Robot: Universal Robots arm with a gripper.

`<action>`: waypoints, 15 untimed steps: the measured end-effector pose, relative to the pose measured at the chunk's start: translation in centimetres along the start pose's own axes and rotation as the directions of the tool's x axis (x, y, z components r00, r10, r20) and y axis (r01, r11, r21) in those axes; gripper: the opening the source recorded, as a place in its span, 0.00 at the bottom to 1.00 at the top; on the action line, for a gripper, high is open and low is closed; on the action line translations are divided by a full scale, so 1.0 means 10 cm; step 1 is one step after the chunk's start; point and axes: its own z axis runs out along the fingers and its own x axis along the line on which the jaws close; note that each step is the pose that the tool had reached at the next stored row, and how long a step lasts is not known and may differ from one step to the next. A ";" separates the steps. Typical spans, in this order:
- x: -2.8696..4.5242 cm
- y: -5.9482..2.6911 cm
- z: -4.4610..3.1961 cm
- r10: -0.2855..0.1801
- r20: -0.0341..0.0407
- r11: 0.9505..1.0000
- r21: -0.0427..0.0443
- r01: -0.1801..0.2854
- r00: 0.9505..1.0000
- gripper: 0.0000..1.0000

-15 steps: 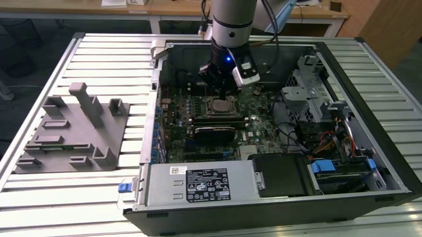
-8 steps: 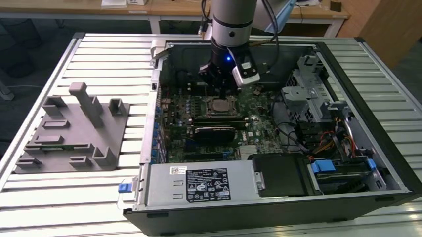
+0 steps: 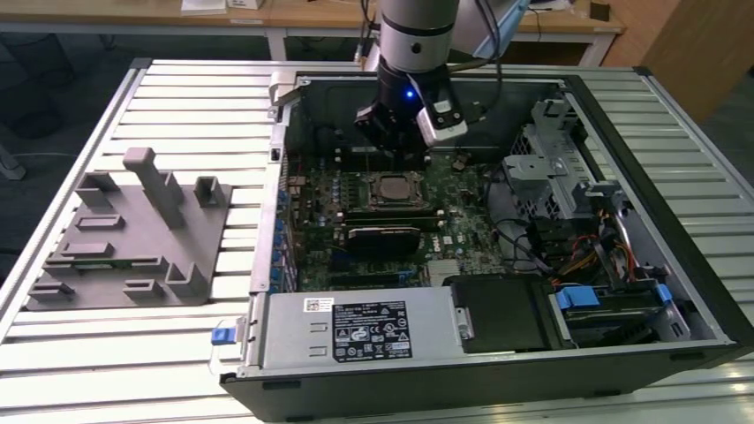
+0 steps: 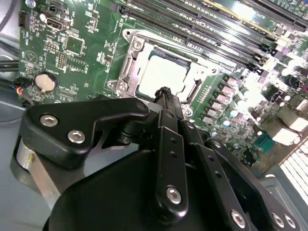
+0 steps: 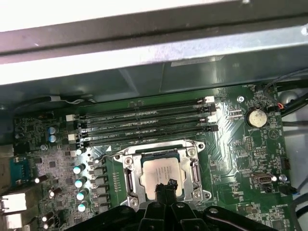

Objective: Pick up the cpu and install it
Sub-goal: 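Install the first cpu locking lever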

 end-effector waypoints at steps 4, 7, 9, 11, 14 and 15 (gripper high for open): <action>0.000 0.001 -0.011 0.000 0.000 1.000 0.000 0.000 1.000 0.11; 0.000 0.001 -0.014 0.000 0.000 1.000 0.000 0.000 1.000 0.11; 0.001 0.001 -0.014 0.000 0.000 1.000 0.000 0.000 1.000 0.11; 0.019 -0.003 -0.015 0.000 0.000 1.000 0.000 0.000 1.000 0.11; 0.085 -0.012 -0.014 0.000 0.001 1.000 0.000 0.000 1.000 0.11; 0.115 -0.016 -0.014 0.000 0.001 1.000 0.000 0.000 1.000 0.11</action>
